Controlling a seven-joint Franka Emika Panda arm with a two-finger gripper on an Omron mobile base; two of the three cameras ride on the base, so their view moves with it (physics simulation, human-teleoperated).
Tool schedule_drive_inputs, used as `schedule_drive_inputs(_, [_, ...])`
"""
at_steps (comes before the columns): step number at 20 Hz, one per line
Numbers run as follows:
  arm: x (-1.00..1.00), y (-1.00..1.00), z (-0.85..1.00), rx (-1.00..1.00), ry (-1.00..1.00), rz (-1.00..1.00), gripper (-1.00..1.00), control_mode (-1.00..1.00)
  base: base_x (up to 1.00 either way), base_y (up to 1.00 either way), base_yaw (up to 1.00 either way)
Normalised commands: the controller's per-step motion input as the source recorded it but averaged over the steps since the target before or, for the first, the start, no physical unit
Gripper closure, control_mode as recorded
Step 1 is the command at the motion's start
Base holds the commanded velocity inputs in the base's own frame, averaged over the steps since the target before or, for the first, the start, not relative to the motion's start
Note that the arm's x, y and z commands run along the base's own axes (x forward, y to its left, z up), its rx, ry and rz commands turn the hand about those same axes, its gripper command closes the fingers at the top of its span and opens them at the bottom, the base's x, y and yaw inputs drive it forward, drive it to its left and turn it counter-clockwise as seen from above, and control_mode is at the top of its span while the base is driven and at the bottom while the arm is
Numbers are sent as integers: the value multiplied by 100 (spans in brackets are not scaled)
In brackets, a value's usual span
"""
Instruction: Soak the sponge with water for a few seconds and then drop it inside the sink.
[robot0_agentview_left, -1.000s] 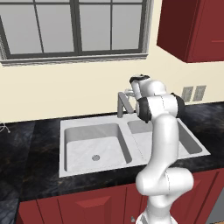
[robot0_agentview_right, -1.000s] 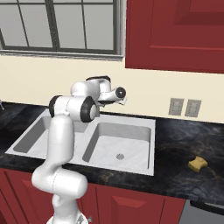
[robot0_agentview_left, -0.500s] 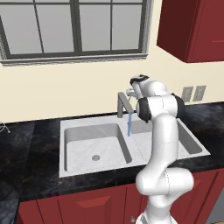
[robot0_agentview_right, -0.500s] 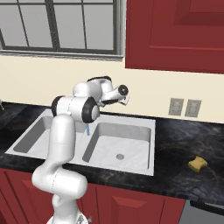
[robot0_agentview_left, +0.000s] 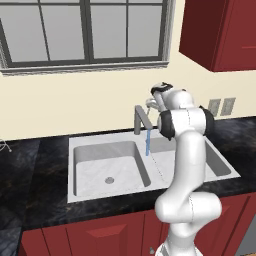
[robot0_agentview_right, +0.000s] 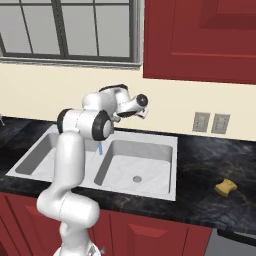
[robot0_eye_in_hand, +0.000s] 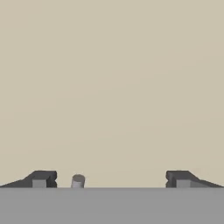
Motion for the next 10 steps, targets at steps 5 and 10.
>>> schedule_drive_inputs(5, [-65,-2,31,5,-1,0,-100,-100,0,0,0])
schedule_drive_inputs(10, [-87,0,34,1,0,0,-100,-100,0,0,0])
